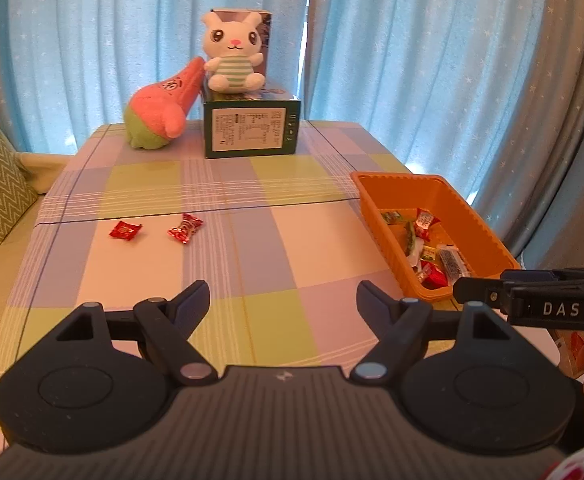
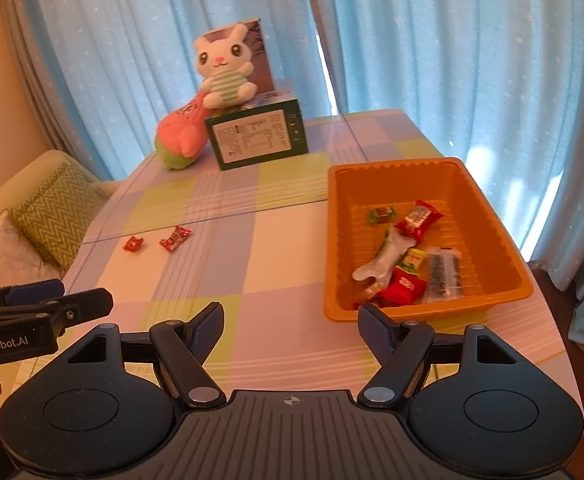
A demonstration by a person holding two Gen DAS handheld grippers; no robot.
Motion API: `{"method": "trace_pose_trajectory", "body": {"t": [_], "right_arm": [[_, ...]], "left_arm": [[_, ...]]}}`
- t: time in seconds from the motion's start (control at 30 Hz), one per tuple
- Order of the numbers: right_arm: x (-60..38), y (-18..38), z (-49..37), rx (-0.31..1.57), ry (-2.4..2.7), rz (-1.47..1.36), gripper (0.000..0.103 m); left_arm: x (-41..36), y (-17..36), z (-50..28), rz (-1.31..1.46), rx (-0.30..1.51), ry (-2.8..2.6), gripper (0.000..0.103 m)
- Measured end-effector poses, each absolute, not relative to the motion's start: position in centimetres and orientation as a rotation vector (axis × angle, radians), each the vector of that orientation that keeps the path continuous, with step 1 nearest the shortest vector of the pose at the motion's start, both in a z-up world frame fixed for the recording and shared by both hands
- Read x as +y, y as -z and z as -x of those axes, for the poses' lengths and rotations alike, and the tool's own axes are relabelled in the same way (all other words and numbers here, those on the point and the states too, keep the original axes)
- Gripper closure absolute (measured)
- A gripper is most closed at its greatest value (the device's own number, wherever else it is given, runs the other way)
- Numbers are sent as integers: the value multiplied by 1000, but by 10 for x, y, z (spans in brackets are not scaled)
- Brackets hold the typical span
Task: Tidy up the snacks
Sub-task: 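Withdraw both grippers from the tray toward the two small red candies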
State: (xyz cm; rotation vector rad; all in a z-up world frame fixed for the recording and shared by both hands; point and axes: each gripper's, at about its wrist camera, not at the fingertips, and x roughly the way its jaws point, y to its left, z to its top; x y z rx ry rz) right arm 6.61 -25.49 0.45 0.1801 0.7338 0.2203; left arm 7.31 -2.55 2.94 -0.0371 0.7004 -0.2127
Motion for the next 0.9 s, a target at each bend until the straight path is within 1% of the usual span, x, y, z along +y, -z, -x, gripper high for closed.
{"method": "trace_pose_trajectory", "body": {"t": [0.9], "right_arm": [[-209,-2,-75,743,-289,-126,29]], "left_arm": [[30,-23,-65,75,709,114,24]]}}
